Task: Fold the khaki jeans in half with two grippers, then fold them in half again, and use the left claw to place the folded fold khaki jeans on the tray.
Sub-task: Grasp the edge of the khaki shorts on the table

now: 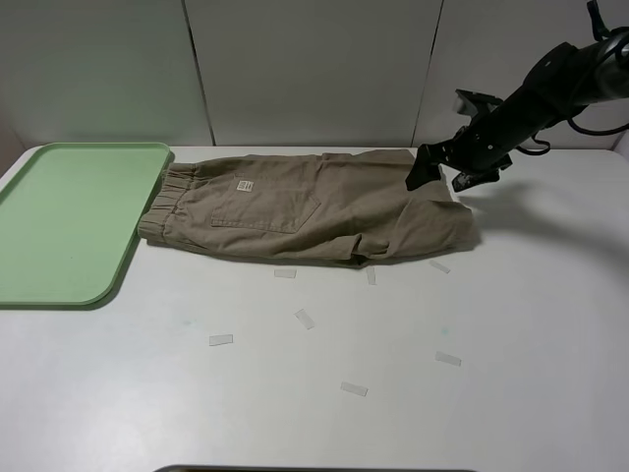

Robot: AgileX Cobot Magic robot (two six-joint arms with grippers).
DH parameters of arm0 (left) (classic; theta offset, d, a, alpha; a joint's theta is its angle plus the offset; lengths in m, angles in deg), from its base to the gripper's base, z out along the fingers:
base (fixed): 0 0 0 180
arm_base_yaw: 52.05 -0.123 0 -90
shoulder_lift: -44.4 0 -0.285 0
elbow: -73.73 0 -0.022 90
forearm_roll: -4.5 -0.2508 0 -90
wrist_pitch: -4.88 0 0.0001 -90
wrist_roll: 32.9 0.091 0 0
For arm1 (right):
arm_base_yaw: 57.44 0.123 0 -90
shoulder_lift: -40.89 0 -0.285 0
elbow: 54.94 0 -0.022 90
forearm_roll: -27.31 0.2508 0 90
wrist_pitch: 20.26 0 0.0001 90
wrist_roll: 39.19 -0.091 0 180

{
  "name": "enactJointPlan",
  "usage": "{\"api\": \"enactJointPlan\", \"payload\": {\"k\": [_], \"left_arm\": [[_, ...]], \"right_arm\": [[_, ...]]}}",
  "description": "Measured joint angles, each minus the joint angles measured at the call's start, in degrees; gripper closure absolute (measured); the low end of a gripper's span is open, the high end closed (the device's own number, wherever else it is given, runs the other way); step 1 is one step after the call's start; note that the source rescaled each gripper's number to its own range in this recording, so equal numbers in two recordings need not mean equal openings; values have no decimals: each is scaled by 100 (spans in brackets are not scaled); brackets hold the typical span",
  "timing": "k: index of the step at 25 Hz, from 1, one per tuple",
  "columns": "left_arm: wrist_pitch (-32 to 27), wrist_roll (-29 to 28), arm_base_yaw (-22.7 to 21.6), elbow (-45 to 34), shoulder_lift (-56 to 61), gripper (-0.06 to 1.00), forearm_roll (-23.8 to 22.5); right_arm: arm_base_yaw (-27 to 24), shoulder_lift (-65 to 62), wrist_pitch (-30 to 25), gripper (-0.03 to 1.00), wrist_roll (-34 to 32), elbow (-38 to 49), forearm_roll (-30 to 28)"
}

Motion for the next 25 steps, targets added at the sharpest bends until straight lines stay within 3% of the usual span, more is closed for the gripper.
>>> {"api": "enactJointPlan", "payload": {"k": [13,22,25], "left_arm": [[0,0,0,0,0,-5,0],[0,0,0,0,0,-5,0],[0,0,0,0,0,-5,0]], "right_arm": [[-35,287,139,-3,134,-58,118],[261,306,-55,-3,333,-64,489],[378,313,-61,6,378,-64,501]]}}
